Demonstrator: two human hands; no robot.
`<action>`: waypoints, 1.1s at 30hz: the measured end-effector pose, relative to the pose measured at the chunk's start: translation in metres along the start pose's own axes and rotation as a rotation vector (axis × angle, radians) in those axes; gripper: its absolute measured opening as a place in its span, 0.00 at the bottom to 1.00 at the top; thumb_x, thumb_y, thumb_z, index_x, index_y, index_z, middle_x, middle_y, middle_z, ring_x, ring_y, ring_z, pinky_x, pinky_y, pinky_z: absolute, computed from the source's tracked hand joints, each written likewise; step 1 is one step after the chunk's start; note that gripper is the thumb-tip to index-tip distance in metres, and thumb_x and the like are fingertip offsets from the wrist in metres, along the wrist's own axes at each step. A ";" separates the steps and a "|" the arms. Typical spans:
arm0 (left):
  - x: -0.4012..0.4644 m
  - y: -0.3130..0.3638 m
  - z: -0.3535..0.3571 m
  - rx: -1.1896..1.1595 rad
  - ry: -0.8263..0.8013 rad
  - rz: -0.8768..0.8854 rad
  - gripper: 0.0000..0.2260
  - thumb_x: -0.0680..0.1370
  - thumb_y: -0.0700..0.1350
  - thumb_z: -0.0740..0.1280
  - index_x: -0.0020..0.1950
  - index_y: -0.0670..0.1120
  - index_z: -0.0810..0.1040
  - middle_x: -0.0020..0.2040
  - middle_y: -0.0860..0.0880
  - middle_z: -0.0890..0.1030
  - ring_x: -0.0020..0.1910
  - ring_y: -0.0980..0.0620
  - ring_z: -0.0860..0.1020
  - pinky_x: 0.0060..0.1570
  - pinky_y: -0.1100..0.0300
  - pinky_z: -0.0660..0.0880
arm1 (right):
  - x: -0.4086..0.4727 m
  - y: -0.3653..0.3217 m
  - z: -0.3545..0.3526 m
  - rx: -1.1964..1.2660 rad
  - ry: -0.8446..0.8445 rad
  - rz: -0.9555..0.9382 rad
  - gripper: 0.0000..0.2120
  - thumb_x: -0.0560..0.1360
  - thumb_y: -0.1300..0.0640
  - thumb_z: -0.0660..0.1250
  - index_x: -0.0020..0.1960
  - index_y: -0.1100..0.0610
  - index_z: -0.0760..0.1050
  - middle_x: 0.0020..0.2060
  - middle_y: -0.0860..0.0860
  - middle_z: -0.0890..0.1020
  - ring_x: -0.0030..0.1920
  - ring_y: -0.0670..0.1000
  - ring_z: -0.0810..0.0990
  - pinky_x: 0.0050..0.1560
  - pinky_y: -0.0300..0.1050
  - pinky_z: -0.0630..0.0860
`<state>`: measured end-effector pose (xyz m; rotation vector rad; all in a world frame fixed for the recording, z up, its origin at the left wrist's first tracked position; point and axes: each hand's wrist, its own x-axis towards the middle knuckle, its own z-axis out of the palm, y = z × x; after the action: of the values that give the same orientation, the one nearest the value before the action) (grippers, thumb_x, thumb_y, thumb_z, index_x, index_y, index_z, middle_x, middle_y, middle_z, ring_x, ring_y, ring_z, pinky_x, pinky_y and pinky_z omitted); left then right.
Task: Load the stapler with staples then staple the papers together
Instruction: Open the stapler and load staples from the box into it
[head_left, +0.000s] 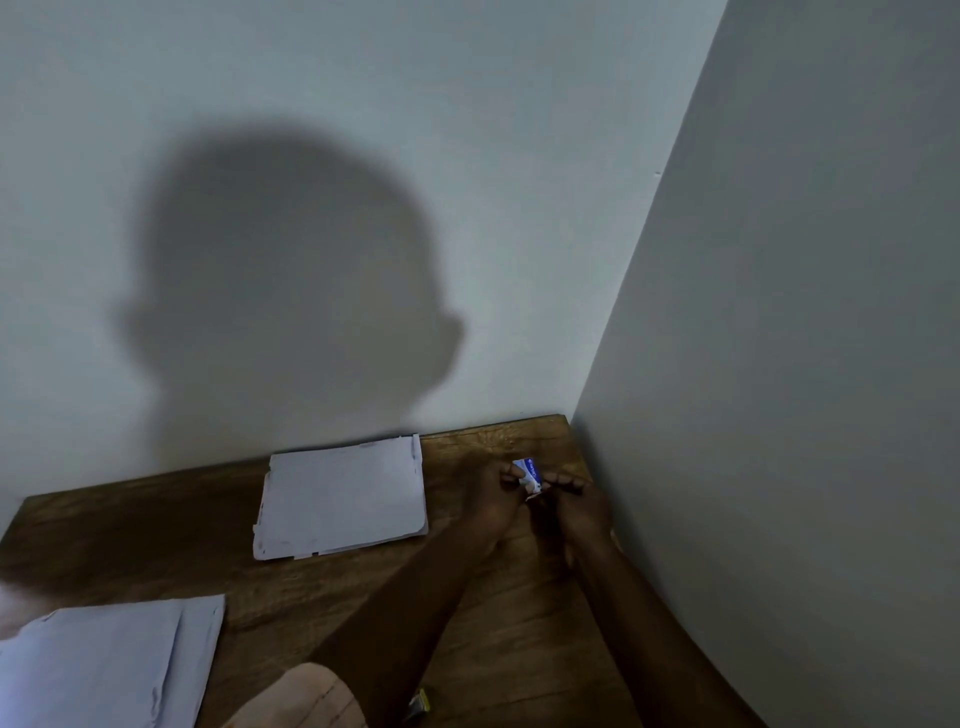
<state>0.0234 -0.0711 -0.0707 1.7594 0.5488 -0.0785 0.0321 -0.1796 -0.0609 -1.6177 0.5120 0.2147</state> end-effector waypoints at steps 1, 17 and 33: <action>0.003 -0.001 0.003 -0.012 -0.003 0.000 0.10 0.74 0.38 0.72 0.54 0.38 0.81 0.58 0.42 0.81 0.59 0.45 0.78 0.57 0.56 0.75 | 0.005 0.001 0.001 0.002 0.012 -0.012 0.04 0.69 0.65 0.73 0.42 0.58 0.82 0.47 0.56 0.85 0.48 0.55 0.82 0.54 0.51 0.79; -0.027 -0.015 -0.016 0.129 -0.147 0.143 0.06 0.77 0.41 0.68 0.54 0.43 0.79 0.54 0.46 0.80 0.53 0.49 0.78 0.53 0.57 0.75 | -0.011 0.031 0.005 -0.018 0.188 -0.044 0.09 0.71 0.65 0.69 0.52 0.60 0.81 0.50 0.57 0.84 0.50 0.55 0.80 0.53 0.44 0.74; -0.140 -0.099 -0.144 0.493 -0.176 -0.038 0.10 0.76 0.51 0.69 0.51 0.45 0.79 0.46 0.50 0.80 0.43 0.55 0.77 0.39 0.65 0.70 | -0.124 0.063 0.028 -0.255 -0.506 -0.108 0.10 0.69 0.75 0.68 0.44 0.62 0.78 0.37 0.55 0.82 0.36 0.49 0.81 0.38 0.40 0.78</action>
<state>-0.1742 0.0344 -0.0742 2.1927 0.4577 -0.4213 -0.1010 -0.1302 -0.0670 -1.7498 0.0071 0.6083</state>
